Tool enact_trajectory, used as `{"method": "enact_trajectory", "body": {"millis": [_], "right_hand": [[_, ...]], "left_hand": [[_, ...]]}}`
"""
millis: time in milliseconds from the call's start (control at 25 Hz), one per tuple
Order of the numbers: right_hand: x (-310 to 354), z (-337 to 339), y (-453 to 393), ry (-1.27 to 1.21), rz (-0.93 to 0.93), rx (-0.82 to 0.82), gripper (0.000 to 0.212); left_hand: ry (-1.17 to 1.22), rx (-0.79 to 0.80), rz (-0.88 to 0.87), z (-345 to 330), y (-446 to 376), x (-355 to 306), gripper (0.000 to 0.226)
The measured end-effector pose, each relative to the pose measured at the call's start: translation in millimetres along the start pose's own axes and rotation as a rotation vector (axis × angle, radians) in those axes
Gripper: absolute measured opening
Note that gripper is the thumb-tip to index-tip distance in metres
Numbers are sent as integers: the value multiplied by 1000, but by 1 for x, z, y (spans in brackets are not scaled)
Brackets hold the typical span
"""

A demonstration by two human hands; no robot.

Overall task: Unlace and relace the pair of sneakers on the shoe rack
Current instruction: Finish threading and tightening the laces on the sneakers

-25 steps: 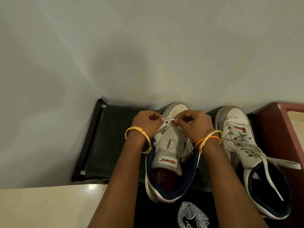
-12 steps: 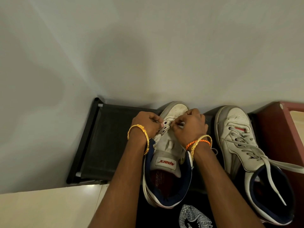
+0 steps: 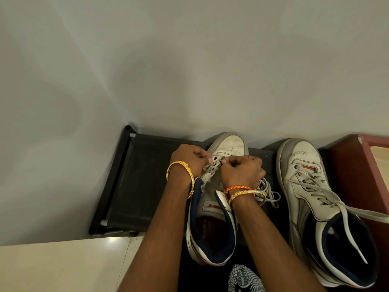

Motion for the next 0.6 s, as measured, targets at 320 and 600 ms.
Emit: {"method": "enact_trajectory", "body": {"millis": [320,600], "right_hand": [[-8,-13,-12,-95,-3,81,30],[-15,-25,-26,-98,11,214,43]], "left_hand": [[-40,-27,-34,-2,-2,-3,10],[-42,-38,-33,-3,-2,-4,9]]}}
Point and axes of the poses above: each hand's wrist, its own y-axis away from the middle knuckle, its own z-axis out of the back of the hand, x = y × z, the point moved 5 cm from there along -y, towards the middle knuckle, and after that the axes turned 10 degrees about y, right-handed, at the moved point
